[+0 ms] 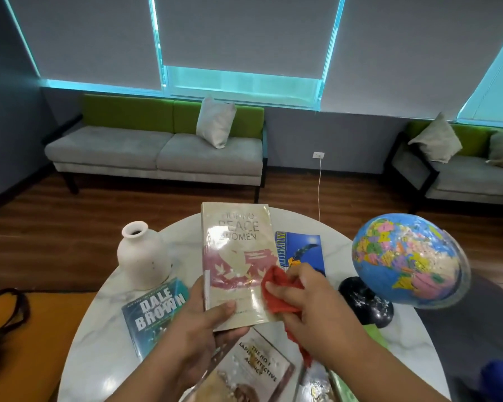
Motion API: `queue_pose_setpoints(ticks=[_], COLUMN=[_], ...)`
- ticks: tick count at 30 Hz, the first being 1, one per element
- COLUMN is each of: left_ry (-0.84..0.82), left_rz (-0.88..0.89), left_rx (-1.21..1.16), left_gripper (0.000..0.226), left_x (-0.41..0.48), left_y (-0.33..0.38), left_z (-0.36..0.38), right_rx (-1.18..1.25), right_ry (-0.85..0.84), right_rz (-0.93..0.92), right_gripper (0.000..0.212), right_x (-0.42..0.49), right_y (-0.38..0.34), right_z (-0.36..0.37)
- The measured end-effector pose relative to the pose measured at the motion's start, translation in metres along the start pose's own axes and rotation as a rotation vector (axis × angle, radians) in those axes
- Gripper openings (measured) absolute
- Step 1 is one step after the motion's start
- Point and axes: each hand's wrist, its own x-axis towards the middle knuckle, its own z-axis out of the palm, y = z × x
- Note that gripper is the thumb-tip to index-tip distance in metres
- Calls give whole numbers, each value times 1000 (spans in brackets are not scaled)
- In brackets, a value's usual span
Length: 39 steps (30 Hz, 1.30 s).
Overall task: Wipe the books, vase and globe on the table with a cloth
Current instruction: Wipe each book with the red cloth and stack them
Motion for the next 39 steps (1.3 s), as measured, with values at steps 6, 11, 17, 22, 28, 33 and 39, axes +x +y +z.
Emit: queue_pose_setpoints(ticks=[6, 11, 17, 22, 28, 33, 39], left_ry=[-16, -12, -34, -52, -67, -68, -102], left_rz=[-2, -13, -24, -36, -56, -53, -80], left_rx=[-2, 24, 36, 36, 46, 62, 55], left_gripper=[49, 51, 50, 50, 50, 50, 59], left_x=[-3, -4, -3, 0, 2, 5, 5], left_y=[6, 4, 5, 7, 7, 3, 4], left_z=[2, 2, 0, -1, -5, -6, -4], right_rx=[-75, -189, -254, -284, -294, -295, -314], right_ry=[-2, -116, -163, -72, -145, -236, -182], right_rz=[11, -50, -3, 105, 62, -8, 16], right_gripper=[43, 47, 50, 51, 48, 51, 47], right_x=[-3, -5, 5, 19, 26, 25, 33], right_y=[1, -10, -14, -5, -10, -17, -14], right_z=[-10, -9, -16, -24, -25, -21, -27])
